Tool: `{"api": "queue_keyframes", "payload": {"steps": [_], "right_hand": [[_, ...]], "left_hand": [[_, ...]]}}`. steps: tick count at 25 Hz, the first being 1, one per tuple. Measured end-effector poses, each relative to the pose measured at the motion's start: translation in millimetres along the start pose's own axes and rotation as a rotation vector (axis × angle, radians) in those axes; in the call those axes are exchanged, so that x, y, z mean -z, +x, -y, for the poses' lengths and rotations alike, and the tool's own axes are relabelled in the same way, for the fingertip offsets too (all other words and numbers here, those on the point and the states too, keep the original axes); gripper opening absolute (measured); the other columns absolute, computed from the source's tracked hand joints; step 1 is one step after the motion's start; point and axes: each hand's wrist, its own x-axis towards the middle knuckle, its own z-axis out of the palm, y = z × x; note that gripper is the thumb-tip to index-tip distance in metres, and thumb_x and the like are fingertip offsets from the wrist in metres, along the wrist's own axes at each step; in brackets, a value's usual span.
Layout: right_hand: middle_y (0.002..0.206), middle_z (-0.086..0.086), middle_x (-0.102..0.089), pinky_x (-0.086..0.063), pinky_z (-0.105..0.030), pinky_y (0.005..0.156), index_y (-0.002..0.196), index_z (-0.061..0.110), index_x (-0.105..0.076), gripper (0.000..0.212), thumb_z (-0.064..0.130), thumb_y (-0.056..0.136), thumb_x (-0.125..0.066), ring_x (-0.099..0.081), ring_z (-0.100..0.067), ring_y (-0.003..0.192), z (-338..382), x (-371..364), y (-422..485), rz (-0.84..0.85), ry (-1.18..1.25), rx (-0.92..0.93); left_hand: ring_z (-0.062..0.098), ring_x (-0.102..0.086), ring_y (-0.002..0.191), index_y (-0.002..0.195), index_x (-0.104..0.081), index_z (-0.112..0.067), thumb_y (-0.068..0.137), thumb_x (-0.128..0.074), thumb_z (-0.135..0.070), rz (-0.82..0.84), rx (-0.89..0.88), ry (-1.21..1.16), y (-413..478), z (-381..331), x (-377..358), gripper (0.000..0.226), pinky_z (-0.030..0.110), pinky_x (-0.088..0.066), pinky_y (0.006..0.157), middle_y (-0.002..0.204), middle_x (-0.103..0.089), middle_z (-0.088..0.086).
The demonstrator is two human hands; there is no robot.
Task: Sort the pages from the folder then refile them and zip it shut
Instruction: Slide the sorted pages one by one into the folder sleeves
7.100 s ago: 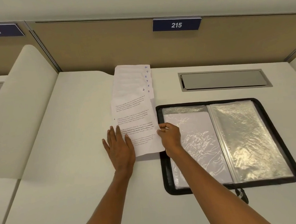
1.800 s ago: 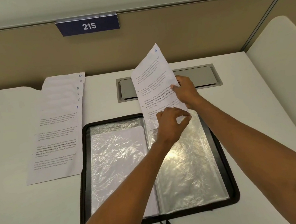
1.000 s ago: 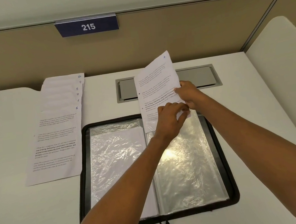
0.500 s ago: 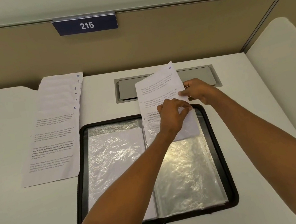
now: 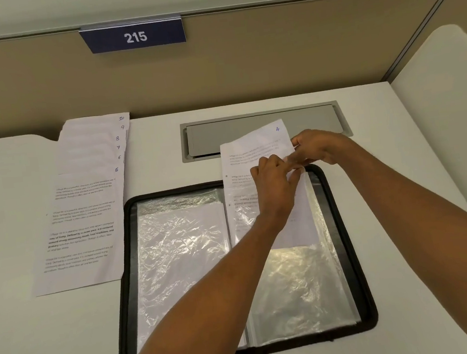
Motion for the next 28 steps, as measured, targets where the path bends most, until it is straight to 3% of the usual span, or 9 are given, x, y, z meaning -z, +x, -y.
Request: {"api": "queue_keyframes", "payload": {"steps": [3,7,9,13,15,18,22,25,28], "right_hand": [[0.110,-0.012,-0.075,-0.060,-0.040,0.093,0.112,0.010,-0.071,0.025,0.014,0.089,-0.079,-0.071,-0.027,0.100,-4,1,2,0.139,-0.080,-0.127],[0.109,-0.001,-0.070,-0.059,-0.035,0.080,0.114,0.018,-0.064,0.023,0.019,0.093,-0.074,-0.068,-0.023,0.097,-8,-6,3,0.038,0.098,-0.015],[0.112,-0.001,-0.072,-0.057,-0.033,0.082,0.117,0.018,-0.067,0.029,0.017,0.090,-0.077,-0.068,-0.022,0.100,-12,-7,6,0.055,0.013,0.039],[0.119,-0.002,-0.072,-0.050,-0.040,0.101,0.126,0.015,-0.068,0.043,0.015,0.085,-0.082,-0.066,-0.025,0.110,-25,-1,7,0.102,-0.107,0.067],[0.116,0.001,-0.071,-0.049,-0.036,0.097,0.128,0.015,-0.066,0.044,0.015,0.086,-0.081,-0.065,-0.021,0.106,-28,2,5,0.098,-0.072,0.088],[0.111,0.006,-0.071,-0.050,-0.031,0.093,0.125,0.018,-0.067,0.042,0.015,0.085,-0.082,-0.065,-0.012,0.099,-31,1,4,0.108,-0.043,0.107],[0.116,0.008,-0.072,-0.053,-0.028,0.087,0.126,0.019,-0.067,0.053,0.009,0.078,-0.087,-0.067,-0.010,0.103,-35,-5,1,0.120,-0.020,0.193],[0.109,0.015,-0.072,-0.055,-0.025,0.082,0.120,0.023,-0.066,0.049,0.007,0.079,-0.087,-0.069,-0.005,0.099,-39,-5,-2,0.091,-0.107,0.277],[0.104,0.016,-0.070,-0.051,-0.019,0.072,0.116,0.023,-0.066,0.039,0.019,0.083,-0.085,-0.068,-0.004,0.092,-41,-3,-6,0.043,-0.180,0.294]], "left_hand": [[0.008,-0.035,0.101,0.114,-0.075,-0.020,0.100,-0.068,-0.033,0.014,-0.043,0.026,-4,3,-2,0.020,0.037,-0.037,0.098,0.107,-0.062,-0.002],[0.016,-0.052,0.109,0.112,-0.075,-0.021,0.099,-0.070,-0.025,-0.013,-0.183,0.010,-13,10,0,0.015,0.038,-0.036,0.098,0.112,-0.069,-0.003],[0.015,-0.053,0.110,0.115,-0.073,-0.021,0.100,-0.066,-0.026,-0.072,-0.218,0.016,-11,15,9,0.017,0.036,-0.035,0.097,0.113,-0.067,-0.004],[0.019,-0.048,0.127,0.137,-0.061,-0.027,0.104,-0.058,-0.029,-0.199,0.119,0.058,35,54,51,0.033,0.036,-0.035,0.106,0.137,-0.055,0.005],[0.026,-0.053,0.129,0.143,-0.059,-0.023,0.106,-0.056,-0.028,-0.071,0.255,0.040,63,79,74,0.038,0.042,-0.042,0.110,0.142,-0.056,0.012],[0.026,-0.065,0.119,0.128,-0.072,-0.010,0.104,-0.060,-0.018,0.182,0.212,0.046,86,98,97,0.028,0.038,-0.052,0.104,0.131,-0.070,0.010],[0.013,-0.066,0.094,0.113,-0.078,-0.007,0.098,-0.070,-0.014,0.247,0.136,0.063,86,102,112,0.018,0.012,-0.048,0.075,0.109,-0.075,0.003],[0.016,-0.067,0.091,0.111,-0.076,-0.011,0.097,-0.072,-0.018,0.330,0.079,0.151,81,108,116,0.016,0.022,-0.049,0.074,0.103,-0.073,0.001],[0.021,-0.069,0.100,0.111,-0.076,-0.017,0.098,-0.072,-0.031,0.404,0.019,0.225,74,114,118,0.020,0.036,-0.051,0.088,0.107,-0.075,0.000]]}}
